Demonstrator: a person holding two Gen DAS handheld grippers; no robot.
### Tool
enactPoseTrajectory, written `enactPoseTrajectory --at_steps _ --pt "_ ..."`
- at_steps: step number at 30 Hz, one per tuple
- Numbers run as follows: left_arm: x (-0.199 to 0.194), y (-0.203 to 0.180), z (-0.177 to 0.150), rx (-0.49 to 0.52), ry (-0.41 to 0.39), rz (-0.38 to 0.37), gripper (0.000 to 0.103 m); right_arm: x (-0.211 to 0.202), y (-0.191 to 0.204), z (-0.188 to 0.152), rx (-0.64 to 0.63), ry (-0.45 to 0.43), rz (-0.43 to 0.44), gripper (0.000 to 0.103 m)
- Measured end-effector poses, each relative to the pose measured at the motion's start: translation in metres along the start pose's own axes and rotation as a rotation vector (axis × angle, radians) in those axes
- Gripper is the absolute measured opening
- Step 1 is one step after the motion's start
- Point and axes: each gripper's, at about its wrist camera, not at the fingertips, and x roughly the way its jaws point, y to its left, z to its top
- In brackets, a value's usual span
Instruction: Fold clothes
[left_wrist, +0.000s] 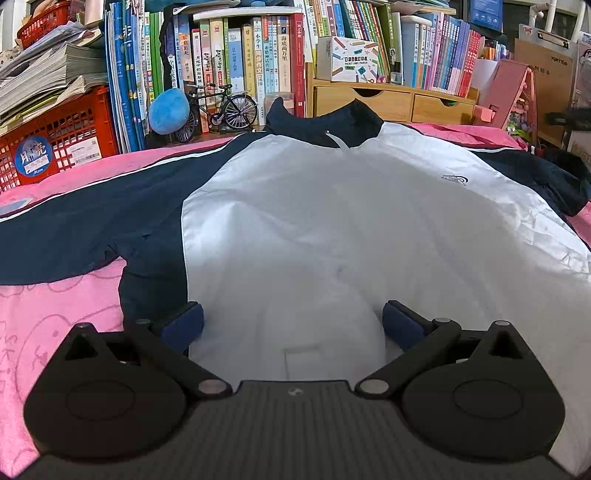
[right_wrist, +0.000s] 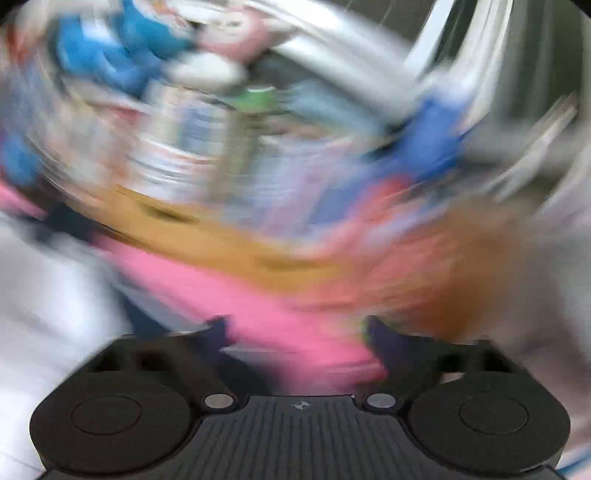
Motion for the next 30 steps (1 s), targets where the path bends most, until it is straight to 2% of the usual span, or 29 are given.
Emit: enactPoseTrajectory --at_steps 1,3,5,7,9,13,14,15,17,18,19,21,22,24,26,28,29,30 --pt "0.0 0.0 0.0 -0.001 0.0 0.0 0.103 0.02 0.017 0.006 0.069 0.091 0.111 0.023" --pt "0.0 0.0 0.0 -0.002 -0.001 -0.001 0.103 0.057 0.063 0.014 0.095 0.191 0.241 0.021" --pt "0.0 0.0 0.0 -0.003 -0.002 -0.001 0.103 0.096 0.108 0.02 0.046 0.244 0.271 0.021" --pt "0.0 0.0 -0.001 -0.003 -0.003 -0.001 0.103 0.131 0.139 0.025 0.022 0.277 0.242 0.021" --pt "-0.001 0.0 -0.001 -0.004 -0.005 0.0 0.103 0.156 0.155 0.033 0.01 0.256 0.172 0.019" --pt "0.0 0.001 -0.001 -0.014 -0.009 -0.001 0.103 0.218 0.143 0.051 0.073 0.23 0.005 0.019" --pt "0.0 0.002 -0.001 -0.016 -0.01 -0.002 0.103 0.224 0.138 0.053 0.101 0.23 -0.01 0.02" --pt "-0.001 0.002 -0.002 -0.019 -0.011 -0.002 0.103 0.223 0.132 0.053 0.134 0.234 -0.003 0.026" --pt "-0.001 0.003 -0.002 -0.025 -0.013 -0.002 0.103 0.221 0.12 0.054 0.2 0.243 0.011 0.028" --pt "-0.001 0.003 -0.003 -0.027 -0.013 -0.004 0.103 0.221 0.114 0.055 0.233 0.247 0.018 0.034" --pt "-0.001 0.004 -0.003 -0.028 -0.014 -0.006 0.103 0.209 0.11 0.054 0.243 0.227 0.05 0.044" --pt "-0.001 0.004 -0.003 -0.031 -0.015 -0.008 0.103 0.161 0.107 0.045 0.178 0.151 0.13 0.053" --pt "-0.001 0.004 -0.003 -0.031 -0.015 -0.006 0.103 0.137 0.102 0.036 0.158 0.131 0.165 0.053" --pt "-0.001 0.004 -0.003 -0.031 -0.014 -0.004 0.103 0.091 0.087 0.015 0.144 0.118 0.232 0.053" --pt "0.0 0.004 -0.003 -0.031 -0.013 -0.001 0.103 0.055 0.067 -0.014 0.161 0.158 0.263 0.053" --pt "0.0 0.003 -0.002 -0.028 -0.012 0.002 0.103 0.033 0.047 -0.037 0.125 0.206 0.222 0.051" --pt "0.001 0.003 -0.003 -0.026 -0.011 0.004 0.103 0.027 0.036 -0.048 0.088 0.223 0.163 0.051" --pt "0.001 0.002 -0.003 -0.025 -0.01 0.005 0.103 0.025 0.02 -0.056 0.07 0.236 0.101 0.067"
